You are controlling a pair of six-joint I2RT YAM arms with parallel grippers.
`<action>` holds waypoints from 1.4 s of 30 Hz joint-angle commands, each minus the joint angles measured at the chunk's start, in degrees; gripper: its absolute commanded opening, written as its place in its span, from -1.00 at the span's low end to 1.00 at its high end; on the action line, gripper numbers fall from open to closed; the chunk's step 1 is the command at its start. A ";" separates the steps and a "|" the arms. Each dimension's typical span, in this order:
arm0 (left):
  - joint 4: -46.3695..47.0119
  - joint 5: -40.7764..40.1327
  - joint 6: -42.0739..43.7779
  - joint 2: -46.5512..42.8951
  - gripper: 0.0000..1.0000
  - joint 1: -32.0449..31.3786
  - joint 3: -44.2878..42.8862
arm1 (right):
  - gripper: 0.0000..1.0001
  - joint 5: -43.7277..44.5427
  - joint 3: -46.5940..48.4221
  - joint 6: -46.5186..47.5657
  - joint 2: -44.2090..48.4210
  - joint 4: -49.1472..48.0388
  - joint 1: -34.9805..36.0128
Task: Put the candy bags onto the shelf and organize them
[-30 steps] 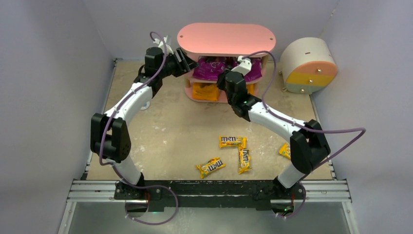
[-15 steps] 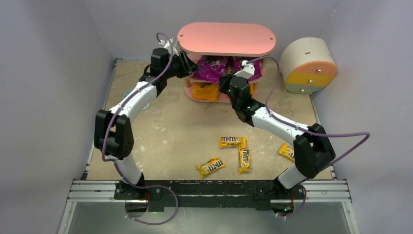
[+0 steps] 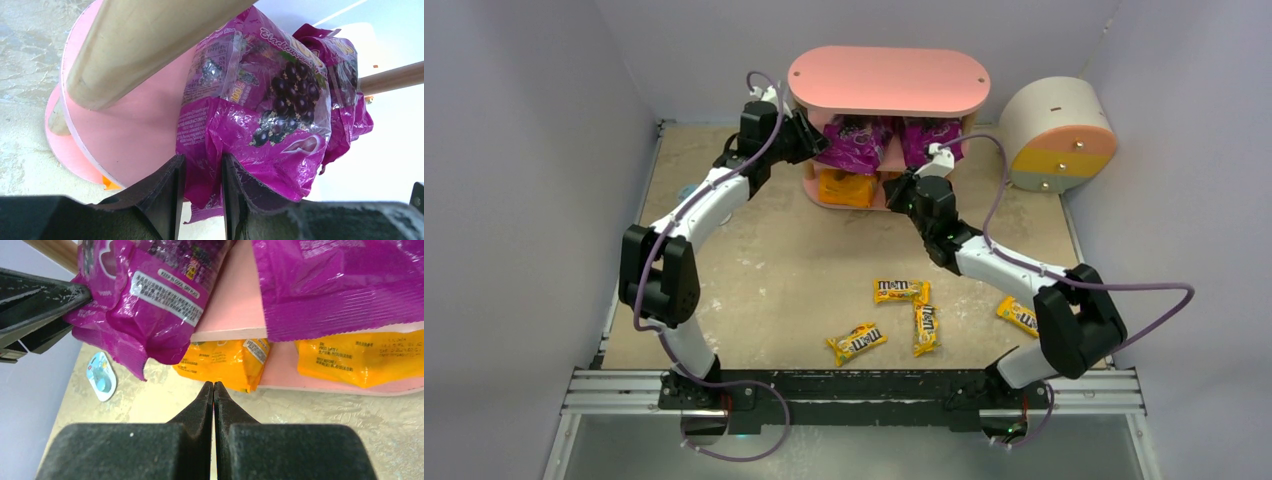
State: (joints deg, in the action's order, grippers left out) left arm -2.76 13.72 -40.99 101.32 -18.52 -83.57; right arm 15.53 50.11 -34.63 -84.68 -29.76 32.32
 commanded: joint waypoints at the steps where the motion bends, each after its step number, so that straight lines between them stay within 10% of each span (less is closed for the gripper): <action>1: -4.09 -3.78 2.05 -0.82 -0.34 0.11 -0.46 | -1.00 -0.35 1.61 1.12 0.69 -0.33 -0.93; 12: -4.01 4.15 3.61 -7.10 0.39 0.08 -3.63 | -0.74 0.77 3.49 2.56 9.33 10.89 -1.00; 15: -4.54 4.91 4.93 -14.29 0.74 -0.02 1.01 | -0.21 3.64 0.90 1.90 16.23 18.59 -1.01; 22: -14.87 -7.25 8.00 -38.75 0.87 0.00 19.56 | 0.94 12.40 -9.50 -0.89 35.59 32.47 -0.97; 35: -30.29 -26.98 1.70 -66.15 0.95 0.06 37.97 | 0.96 25.00 -14.11 -3.24 49.52 44.14 -0.99; 42: -25.54 -17.95 1.40 -62.81 0.95 0.06 44.26 | 0.96 5.78 -13.75 3.30 42.09 49.79 -1.01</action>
State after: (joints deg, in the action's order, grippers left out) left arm -30.96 -9.28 -39.46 35.00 -18.46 -42.02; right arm 33.45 36.03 -35.77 -37.78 14.37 31.42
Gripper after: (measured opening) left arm 0.973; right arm 0.980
